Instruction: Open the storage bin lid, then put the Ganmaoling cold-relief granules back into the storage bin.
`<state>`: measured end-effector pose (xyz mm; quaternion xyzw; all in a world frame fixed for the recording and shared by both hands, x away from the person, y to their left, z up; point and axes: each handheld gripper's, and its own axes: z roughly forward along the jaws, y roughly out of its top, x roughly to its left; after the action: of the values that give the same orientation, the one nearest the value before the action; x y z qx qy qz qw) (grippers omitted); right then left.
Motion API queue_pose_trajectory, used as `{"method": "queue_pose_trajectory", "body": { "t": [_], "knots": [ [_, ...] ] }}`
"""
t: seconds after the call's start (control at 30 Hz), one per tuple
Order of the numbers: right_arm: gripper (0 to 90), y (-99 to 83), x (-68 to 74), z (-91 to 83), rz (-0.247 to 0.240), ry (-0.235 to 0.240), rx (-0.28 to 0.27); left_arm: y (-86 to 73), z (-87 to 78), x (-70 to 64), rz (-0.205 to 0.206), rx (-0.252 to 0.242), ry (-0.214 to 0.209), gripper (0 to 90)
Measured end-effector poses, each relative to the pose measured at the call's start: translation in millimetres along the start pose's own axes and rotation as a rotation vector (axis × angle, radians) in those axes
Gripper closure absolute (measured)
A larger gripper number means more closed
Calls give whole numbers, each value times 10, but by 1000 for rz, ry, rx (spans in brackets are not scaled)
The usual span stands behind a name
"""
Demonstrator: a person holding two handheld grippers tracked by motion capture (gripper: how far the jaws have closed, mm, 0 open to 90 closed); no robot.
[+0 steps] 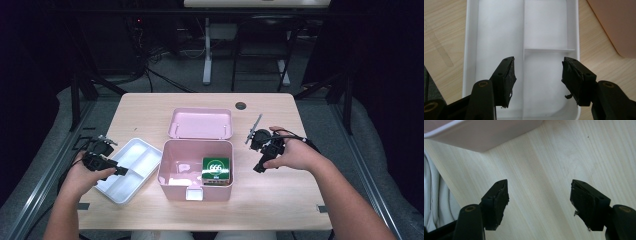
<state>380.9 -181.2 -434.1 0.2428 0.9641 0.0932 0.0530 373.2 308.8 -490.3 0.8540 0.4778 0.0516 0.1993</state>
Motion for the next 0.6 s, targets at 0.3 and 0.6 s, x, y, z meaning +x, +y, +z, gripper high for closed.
{"method": "queue_pose_trajectory", "body": {
  "t": [0.3, 0.6],
  "knots": [
    [320, -135, -16, 166, 74, 19, -40, 4, 27, -5, -5, 0, -2, 436],
    [328, -271, -18, 344, 163, 37, -107, 9, 94, -28, 17, 16, 26, 433]
  ]
}}
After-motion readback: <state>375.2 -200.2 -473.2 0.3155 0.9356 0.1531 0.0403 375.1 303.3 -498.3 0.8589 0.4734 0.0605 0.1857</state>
